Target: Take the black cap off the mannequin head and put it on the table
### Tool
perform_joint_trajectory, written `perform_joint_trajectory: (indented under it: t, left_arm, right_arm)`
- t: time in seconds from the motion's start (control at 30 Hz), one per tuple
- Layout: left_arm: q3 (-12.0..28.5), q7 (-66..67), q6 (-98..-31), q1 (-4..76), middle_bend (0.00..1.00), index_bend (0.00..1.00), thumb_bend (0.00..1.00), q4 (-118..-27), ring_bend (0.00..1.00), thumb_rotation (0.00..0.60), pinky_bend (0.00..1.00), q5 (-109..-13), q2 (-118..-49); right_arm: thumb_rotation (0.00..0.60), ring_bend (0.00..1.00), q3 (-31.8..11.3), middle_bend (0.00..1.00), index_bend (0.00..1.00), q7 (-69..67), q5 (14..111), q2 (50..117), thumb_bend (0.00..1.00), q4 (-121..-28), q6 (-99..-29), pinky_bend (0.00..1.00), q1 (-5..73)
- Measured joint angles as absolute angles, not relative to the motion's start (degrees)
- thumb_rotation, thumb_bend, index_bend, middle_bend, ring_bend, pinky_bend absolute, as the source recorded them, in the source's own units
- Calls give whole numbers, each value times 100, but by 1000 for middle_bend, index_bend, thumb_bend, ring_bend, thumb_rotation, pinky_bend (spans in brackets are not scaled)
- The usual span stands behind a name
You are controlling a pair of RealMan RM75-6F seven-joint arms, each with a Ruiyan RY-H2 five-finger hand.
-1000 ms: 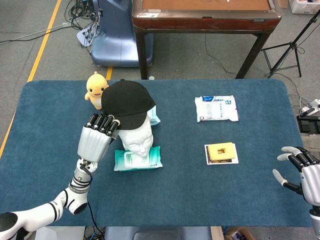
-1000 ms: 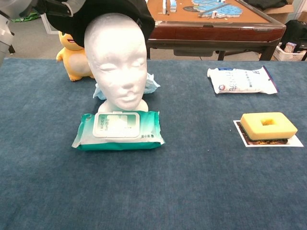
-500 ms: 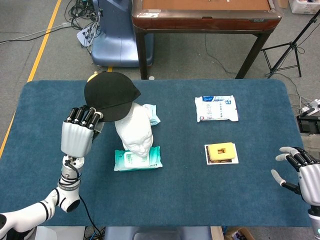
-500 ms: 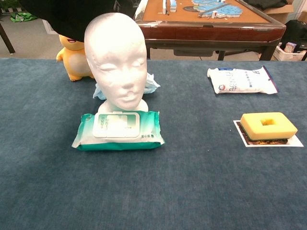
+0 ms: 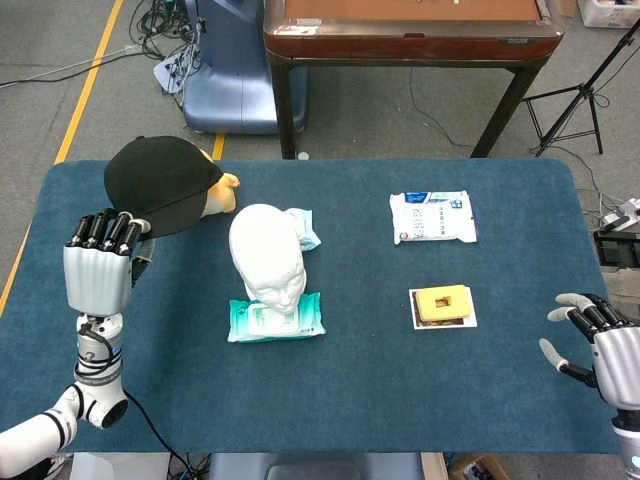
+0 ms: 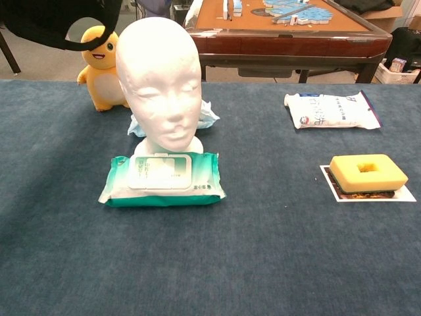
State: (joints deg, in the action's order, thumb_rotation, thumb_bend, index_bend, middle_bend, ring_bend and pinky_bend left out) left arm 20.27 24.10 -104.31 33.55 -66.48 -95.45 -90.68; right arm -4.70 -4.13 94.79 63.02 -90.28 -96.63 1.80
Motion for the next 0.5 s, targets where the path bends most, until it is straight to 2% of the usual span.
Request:
perform_joint_trajectory:
  t: [0.5]
  left_arm:
    - [1576, 1605, -11053, 2749, 639, 668, 380, -5882, 459, 600, 544, -9626, -8974]
  right_arm:
    - [600, 277, -466, 344, 461, -355, 9472, 6322, 245, -9042, -9633, 500, 197]
